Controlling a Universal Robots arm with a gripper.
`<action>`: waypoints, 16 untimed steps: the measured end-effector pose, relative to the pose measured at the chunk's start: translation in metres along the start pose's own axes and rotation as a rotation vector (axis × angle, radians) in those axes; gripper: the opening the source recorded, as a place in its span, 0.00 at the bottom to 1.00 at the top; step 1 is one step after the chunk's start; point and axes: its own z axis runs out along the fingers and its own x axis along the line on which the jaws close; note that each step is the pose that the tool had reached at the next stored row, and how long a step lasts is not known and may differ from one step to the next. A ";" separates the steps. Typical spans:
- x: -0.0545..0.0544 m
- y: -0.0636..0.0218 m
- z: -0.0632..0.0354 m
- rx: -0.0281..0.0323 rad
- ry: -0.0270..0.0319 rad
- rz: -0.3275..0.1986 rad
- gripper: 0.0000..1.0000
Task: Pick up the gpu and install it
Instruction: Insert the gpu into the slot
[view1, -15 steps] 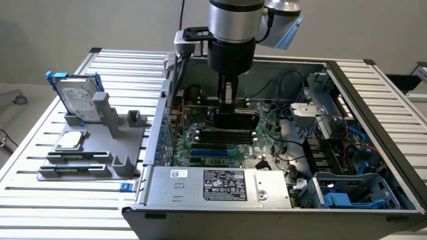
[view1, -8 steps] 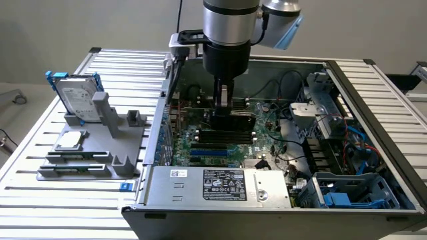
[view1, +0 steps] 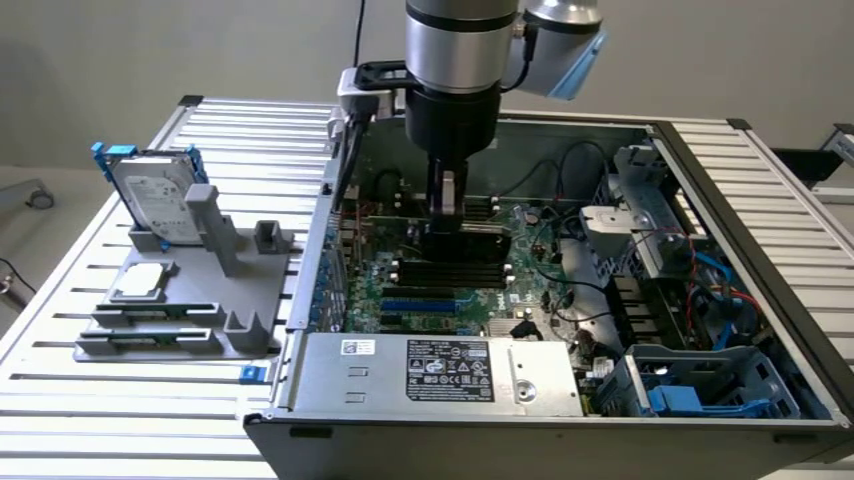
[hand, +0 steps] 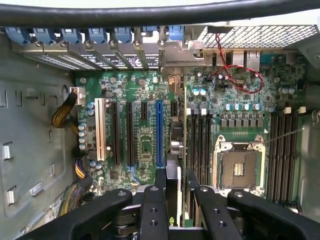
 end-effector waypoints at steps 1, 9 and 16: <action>0.001 0.0000 0.0006 -0.0001 0.0002 0.000 0.27; 0.003 0.0001 0.0062 -0.0003 0.0246 -0.001 0.27; 0.005 0.0010 0.0127 -0.0002 0.0341 -0.008 0.27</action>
